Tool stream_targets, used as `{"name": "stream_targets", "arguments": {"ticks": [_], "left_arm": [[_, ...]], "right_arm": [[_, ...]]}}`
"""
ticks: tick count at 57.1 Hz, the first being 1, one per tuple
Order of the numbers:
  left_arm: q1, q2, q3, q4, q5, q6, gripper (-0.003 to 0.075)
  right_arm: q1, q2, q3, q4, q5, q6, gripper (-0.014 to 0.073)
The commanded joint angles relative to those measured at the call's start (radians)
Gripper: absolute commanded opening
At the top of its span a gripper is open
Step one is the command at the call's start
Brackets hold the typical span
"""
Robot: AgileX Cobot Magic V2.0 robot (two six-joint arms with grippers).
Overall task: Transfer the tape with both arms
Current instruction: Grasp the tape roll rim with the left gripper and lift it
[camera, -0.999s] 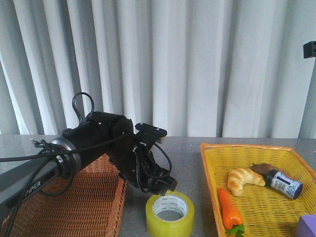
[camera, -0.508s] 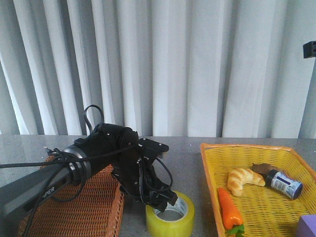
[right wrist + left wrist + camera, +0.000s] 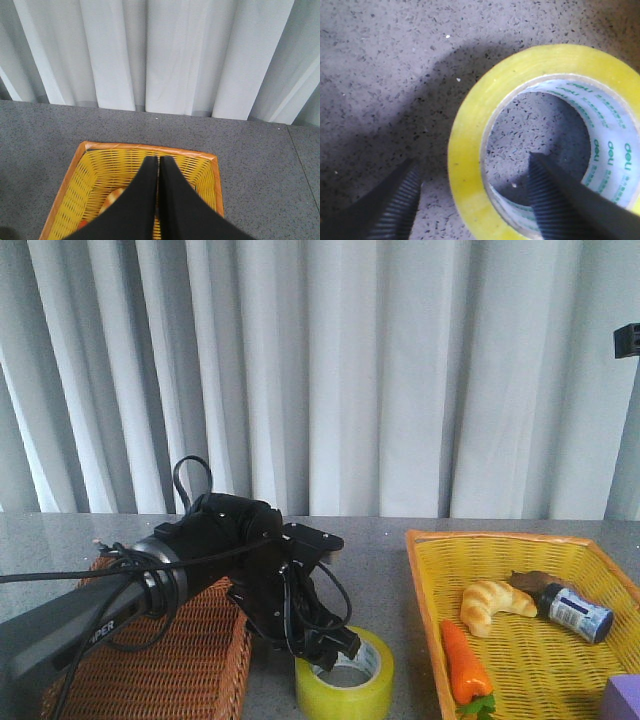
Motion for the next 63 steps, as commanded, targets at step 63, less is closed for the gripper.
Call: {"name": "stream_targets", "arguments": {"ticks": [63], "left_arm": [[-0.026,-0.041,-0.437,0.004,-0.019,-0.008,0.0105]], "right_arm": [[-0.006,-0.032,-0.023,0.000,-0.066,-0.007,-0.0007]]}}
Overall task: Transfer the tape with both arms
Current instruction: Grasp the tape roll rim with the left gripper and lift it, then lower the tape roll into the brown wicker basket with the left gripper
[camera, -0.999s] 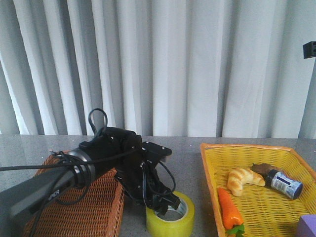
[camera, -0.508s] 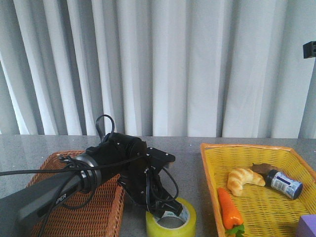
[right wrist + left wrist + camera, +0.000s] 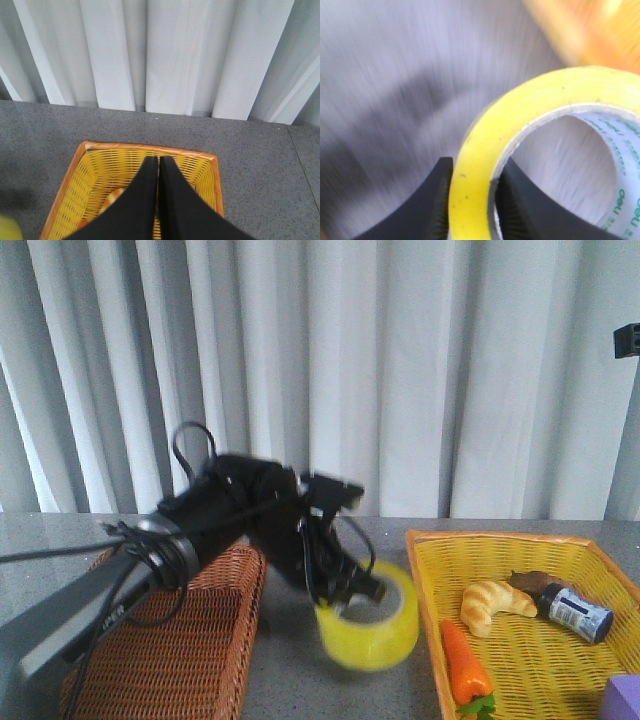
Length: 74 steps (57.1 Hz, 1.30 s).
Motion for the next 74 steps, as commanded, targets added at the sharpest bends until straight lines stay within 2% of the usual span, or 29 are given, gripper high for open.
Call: {"name": "stream_targets", "arguments": {"ticks": [1,8,14,24,33,43,50,64,74], "left_arm": [[-0.007,-0.084,-0.155,0.007,-0.038,-0.009,0.0105],[0.007,-0.106,-0.252,0.089,0.003,-0.009,0.0105],[0.044,-0.162,-0.256,0.168,0.039,-0.009,0.0105],[0.176,-0.262,-0.255,0.186,0.100,-0.048,0.0105],[0.300,-0.345,-0.235,0.186,0.102,-0.061,0.0105],[0.434,-0.432,-0.089,0.114,0.049,-0.090,0.0106],[0.492,-0.441,0.045,0.051,0.039,-0.088,0.0109],[0.516,-0.437,0.357,-0.013,-0.084,-0.059,0.0111],[0.515,-0.386,0.435,-0.016,-0.064,-0.030,0.0112]], "right_arm": [[-0.006,-0.032,-0.023,0.000,-0.067,-0.007,-0.0007],[-0.006,-0.032,-0.023,0.000,-0.067,-0.007,-0.0007],[-0.006,-0.032,-0.023,0.000,-0.067,-0.007,-0.0007],[-0.006,-0.032,-0.023,0.000,-0.068,-0.007,-0.0007],[-0.006,-0.032,-0.023,0.000,-0.068,-0.007,-0.0007],[-0.006,-0.032,-0.023,0.000,-0.068,-0.007,-0.0007],[-0.006,-0.032,-0.023,0.000,-0.068,-0.007,-0.0007],[-0.006,-0.032,-0.023,0.000,-0.068,-0.007,-0.0007],[-0.006,-0.032,-0.023,0.000,-0.068,-0.007,-0.0007]]}}
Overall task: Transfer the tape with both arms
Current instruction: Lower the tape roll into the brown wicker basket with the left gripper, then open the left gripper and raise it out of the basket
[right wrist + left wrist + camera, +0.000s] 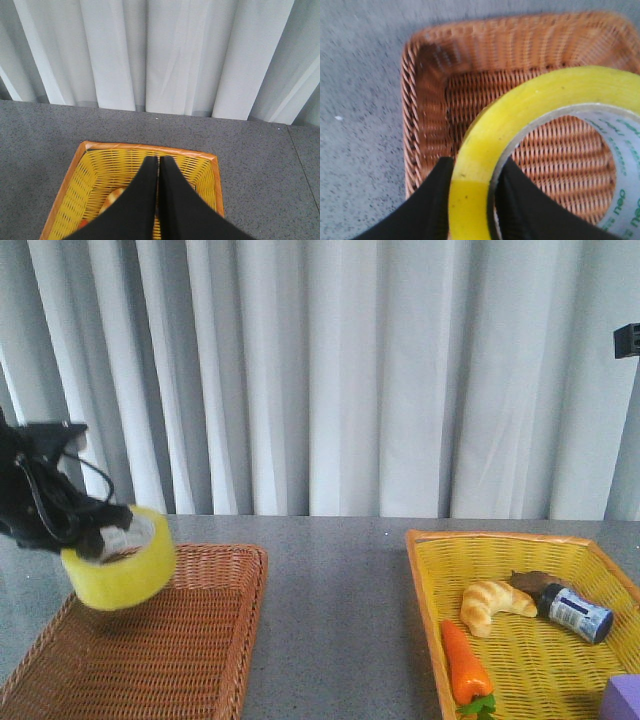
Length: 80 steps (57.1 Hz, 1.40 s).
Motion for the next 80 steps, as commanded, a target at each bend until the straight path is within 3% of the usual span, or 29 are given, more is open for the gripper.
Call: {"name": "stream_targets", "arguments": {"ticks": [1,32,48,59,72,80], "left_arm": [[-0.003,-0.028,-0.002,-0.029,-0.053,0.003,0.0112],[-0.005,0.103,0.027,-0.104,-0.033,0.007,0.0169],[-0.030,0.145,0.031,-0.133,-0.057,0.092,0.0206],[-0.055,0.153,0.030,-0.128,-0.072,0.136,0.0282],[-0.055,0.154,0.030,-0.127,-0.070,0.136,0.0430],[-0.055,0.150,0.028,-0.133,-0.060,0.136,0.0469]], "right_arm": [[-0.006,-0.032,-0.023,0.000,-0.066,-0.007,-0.0007],[-0.006,-0.032,-0.023,0.000,-0.067,-0.007,-0.0007],[-0.006,-0.032,-0.023,0.000,-0.067,-0.007,-0.0007],[-0.006,-0.032,-0.023,0.000,-0.067,-0.007,-0.0007],[-0.006,-0.032,-0.023,0.000,-0.067,-0.007,-0.0007],[-0.006,-0.032,-0.023,0.000,-0.067,-0.007,-0.0007]]}}
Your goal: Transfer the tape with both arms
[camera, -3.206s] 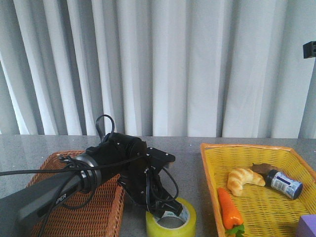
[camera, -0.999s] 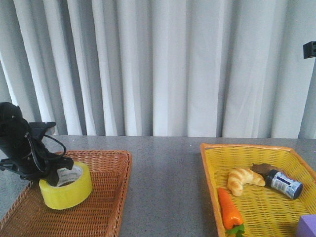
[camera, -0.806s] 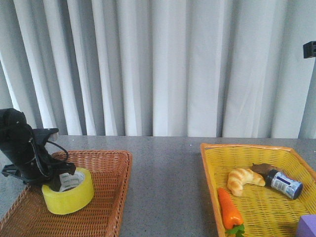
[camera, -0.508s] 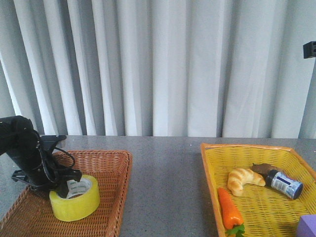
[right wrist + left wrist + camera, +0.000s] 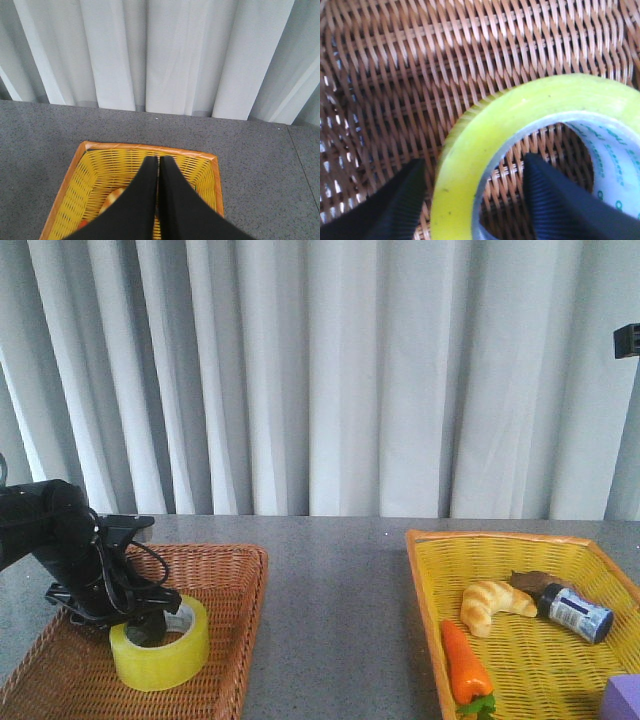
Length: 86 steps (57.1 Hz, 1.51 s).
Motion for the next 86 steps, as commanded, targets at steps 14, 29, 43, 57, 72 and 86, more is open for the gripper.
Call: {"name": "stream_targets", "arguments": {"ticks": [14,29,43,57,72,86], "left_arm": [[-0.004,-0.132,-0.137,-0.053,0.016,-0.001,0.0468],[-0.004,-0.325,-0.284,-0.096,-0.023,-0.007,0.0468],[-0.004,-0.545,-0.297,-0.135,-0.021,-0.007,0.0444],[-0.005,-0.704,-0.297,-0.139,0.005,-0.005,0.0231],[-0.005,-0.752,-0.297,-0.148,0.007,-0.006,-0.0008],[-0.005,-0.749,-0.294,-0.192,-0.020,-0.006,-0.0007]], "right_arm": [[-0.006,-0.032,-0.023,0.000,-0.068,-0.007,-0.0007],[-0.006,-0.032,-0.023,0.000,-0.068,-0.007,-0.0007],[-0.006,-0.032,-0.023,0.000,-0.068,-0.007,-0.0007],[-0.006,-0.032,-0.023,0.000,-0.068,-0.007,-0.0007],[-0.006,-0.032,-0.023,0.000,-0.068,-0.007,-0.0007],[-0.006,-0.032,-0.023,0.000,-0.068,-0.007,-0.0007]]}}
